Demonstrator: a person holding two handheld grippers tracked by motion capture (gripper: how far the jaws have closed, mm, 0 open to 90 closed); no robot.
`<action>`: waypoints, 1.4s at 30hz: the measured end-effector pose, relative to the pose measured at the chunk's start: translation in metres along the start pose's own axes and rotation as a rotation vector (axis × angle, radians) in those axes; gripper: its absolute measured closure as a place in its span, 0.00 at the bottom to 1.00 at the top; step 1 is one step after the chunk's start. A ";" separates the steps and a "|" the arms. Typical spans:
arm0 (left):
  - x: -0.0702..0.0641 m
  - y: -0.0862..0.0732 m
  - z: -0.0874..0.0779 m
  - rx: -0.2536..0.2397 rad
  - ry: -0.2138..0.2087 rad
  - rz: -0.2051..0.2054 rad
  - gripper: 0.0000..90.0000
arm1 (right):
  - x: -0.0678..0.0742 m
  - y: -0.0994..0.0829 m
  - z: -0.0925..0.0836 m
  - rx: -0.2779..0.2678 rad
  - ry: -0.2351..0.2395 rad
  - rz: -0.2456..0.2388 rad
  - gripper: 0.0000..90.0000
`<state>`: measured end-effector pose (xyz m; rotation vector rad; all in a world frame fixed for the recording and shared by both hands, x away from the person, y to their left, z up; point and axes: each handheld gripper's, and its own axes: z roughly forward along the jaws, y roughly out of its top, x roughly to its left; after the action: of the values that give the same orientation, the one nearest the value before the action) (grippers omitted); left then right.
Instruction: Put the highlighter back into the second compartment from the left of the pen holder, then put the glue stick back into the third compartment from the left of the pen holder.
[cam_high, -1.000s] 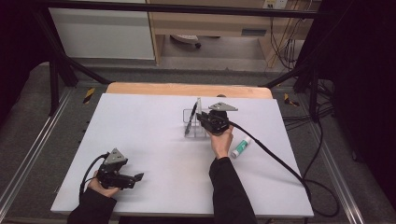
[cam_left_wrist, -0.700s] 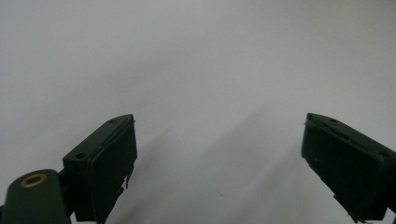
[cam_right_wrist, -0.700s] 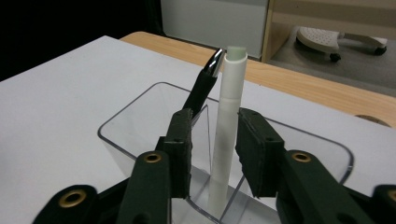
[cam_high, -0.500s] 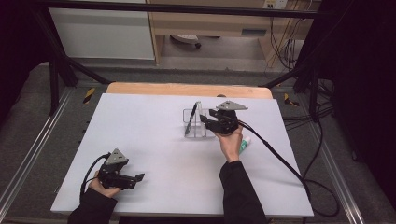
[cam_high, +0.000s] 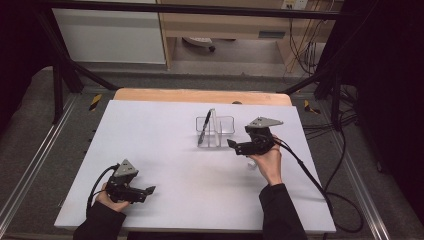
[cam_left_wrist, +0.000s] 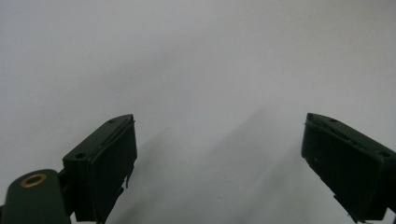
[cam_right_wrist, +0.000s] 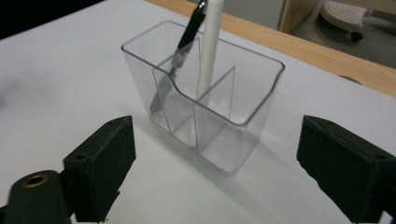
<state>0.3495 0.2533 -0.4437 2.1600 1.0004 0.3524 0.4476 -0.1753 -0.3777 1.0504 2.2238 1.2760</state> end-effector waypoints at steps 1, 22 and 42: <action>0.000 0.000 0.000 0.000 0.000 0.002 0.12 | -0.002 -0.002 -0.002 0.011 -0.001 0.004 0.10; 0.000 0.000 -0.002 -0.003 -0.005 0.008 0.12 | -0.038 -0.041 -0.026 0.099 -0.070 0.038 0.22; -0.001 0.001 0.000 -0.001 -0.014 0.007 0.12 | -0.072 -0.061 -0.030 0.148 -0.152 0.075 0.65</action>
<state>0.3491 0.2524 -0.4430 2.1632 0.9846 0.3409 0.4502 -0.2662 -0.4176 1.2527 2.2078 1.0360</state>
